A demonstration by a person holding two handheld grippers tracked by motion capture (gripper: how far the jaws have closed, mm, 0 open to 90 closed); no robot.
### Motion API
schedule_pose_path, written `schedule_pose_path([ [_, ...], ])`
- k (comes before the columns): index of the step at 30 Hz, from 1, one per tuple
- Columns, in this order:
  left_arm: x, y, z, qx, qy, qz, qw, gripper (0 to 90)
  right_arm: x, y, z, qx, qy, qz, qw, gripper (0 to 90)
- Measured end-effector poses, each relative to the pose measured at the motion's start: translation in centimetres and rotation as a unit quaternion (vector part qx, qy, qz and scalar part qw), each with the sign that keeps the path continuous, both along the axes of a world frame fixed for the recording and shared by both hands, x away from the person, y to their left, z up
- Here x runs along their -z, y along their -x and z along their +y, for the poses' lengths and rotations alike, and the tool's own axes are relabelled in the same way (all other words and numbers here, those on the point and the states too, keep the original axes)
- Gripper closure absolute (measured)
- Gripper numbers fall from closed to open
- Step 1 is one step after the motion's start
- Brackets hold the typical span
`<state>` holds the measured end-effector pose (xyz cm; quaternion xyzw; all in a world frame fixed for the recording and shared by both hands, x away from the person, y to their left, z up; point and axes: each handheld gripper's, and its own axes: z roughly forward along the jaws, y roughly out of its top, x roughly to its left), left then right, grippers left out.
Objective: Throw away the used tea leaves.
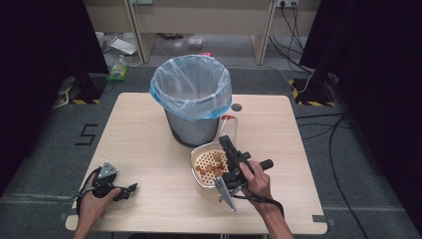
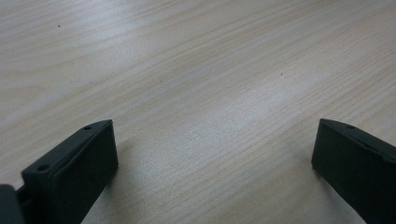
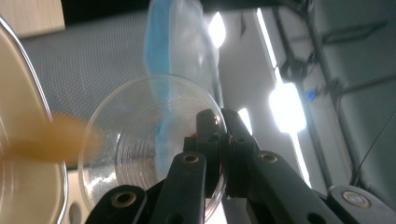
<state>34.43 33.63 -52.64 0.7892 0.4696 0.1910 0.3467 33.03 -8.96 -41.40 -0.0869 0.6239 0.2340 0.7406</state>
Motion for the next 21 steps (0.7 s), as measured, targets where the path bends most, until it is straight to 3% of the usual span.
schedule_pose_path([
  [3, 0.0, 0.0, 0.0, 0.001, -0.001, 0.001, 1.0000, 0.0, -0.6, 0.4, 0.3, -0.010, -0.013, 0.004, 0.9999, 87.3],
  [6, 0.0, 0.0, 0.0, 0.001, -0.001, 0.000, 1.0000, 0.0, -1.2, 0.3, 0.4, -0.016, -0.049, 0.033, 0.9981, 87.2],
  [7, 0.0, 0.0, 0.0, 0.001, -0.001, 0.000, 1.0000, 0.0, -1.5, 0.3, 0.4, -0.015, -0.057, 0.044, 0.9973, 87.1],
  [9, 0.0, 0.0, 0.0, 0.001, -0.001, 0.000, 1.0000, 0.0, -2.0, 0.0, 0.2, -0.017, -0.094, 0.077, 0.9925, 87.1],
  [12, 0.0, 0.0, 0.0, 0.001, -0.002, 0.000, 1.0000, 0.0, -2.8, -0.6, -0.6, -0.016, -0.151, 0.127, 0.9803, 86.9],
  [15, 0.0, -0.1, 0.0, -0.001, -0.002, 0.002, 1.0000, 0.0, -3.3, -1.4, -1.6, -0.017, -0.207, 0.172, 0.9629, 86.8],
  [18, 0.0, -0.1, 0.0, -0.001, -0.003, 0.001, 1.0000, 0.0, -3.5, -2.1, -2.5, -0.019, -0.252, 0.212, 0.9440, 86.8],
  [19, 0.0, -0.1, 0.0, -0.001, -0.003, 0.001, 1.0000, 0.0, -3.6, -2.3, -2.7, -0.021, -0.267, 0.227, 0.9362, 86.8],
  [20, 0.0, -0.1, 0.0, -0.001, -0.003, 0.001, 1.0000, 0.0, -3.6, -2.3, -2.7, -0.021, -0.267, 0.227, 0.9362, 86.8],
  [21, 0.0, -0.1, 0.0, -0.001, -0.003, 0.001, 1.0000, 0.0, -3.7, -2.8, -3.3, -0.023, -0.297, 0.251, 0.9209, 86.8],
])
